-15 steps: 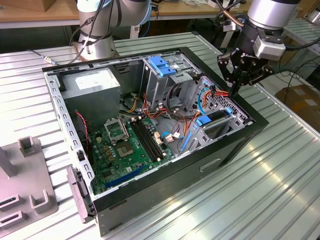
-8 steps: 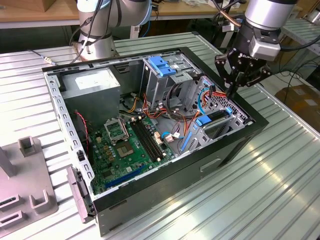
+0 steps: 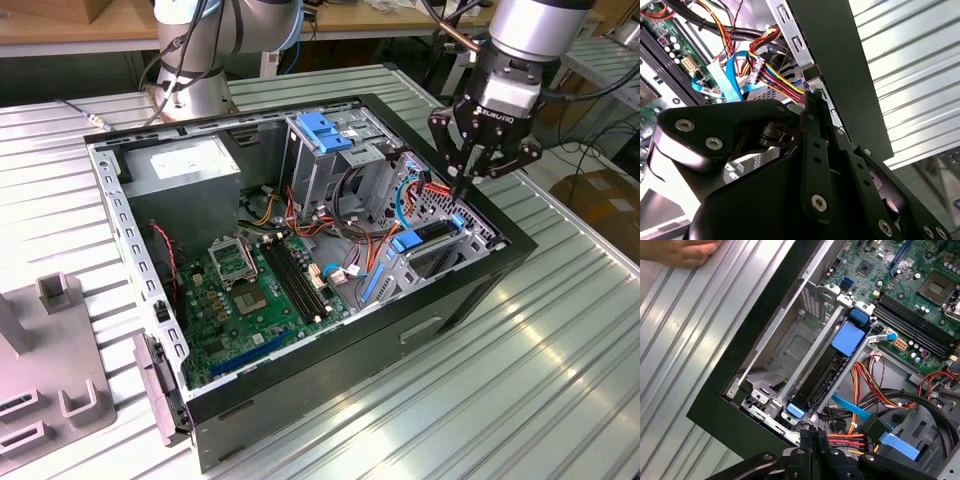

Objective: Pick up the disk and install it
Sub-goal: 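Insert the first disk wire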

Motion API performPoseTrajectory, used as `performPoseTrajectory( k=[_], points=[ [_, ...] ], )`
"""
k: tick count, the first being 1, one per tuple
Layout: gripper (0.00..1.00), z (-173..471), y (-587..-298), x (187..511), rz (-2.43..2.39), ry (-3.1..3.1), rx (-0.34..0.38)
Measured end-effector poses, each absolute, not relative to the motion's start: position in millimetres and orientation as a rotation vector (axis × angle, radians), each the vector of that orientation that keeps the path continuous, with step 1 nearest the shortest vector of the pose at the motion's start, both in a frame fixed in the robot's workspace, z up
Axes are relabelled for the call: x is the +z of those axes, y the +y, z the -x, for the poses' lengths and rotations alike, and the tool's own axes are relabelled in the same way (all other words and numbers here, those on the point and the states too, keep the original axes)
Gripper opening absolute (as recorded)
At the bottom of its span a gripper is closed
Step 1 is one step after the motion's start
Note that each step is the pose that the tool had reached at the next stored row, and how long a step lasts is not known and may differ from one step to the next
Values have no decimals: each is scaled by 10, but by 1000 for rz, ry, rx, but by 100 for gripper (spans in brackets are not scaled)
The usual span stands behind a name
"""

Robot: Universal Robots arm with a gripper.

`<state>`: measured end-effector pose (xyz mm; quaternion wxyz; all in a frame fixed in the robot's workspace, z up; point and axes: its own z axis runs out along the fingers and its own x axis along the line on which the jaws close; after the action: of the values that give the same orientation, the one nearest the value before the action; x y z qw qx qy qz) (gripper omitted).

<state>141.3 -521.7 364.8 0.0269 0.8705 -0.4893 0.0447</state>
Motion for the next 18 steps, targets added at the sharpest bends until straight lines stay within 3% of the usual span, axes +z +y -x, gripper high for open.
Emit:
performPoseTrajectory(
  k=[18],
  points=[
    [16,-1405,-5217,3634,-2552,-1721,131]
  ],
)
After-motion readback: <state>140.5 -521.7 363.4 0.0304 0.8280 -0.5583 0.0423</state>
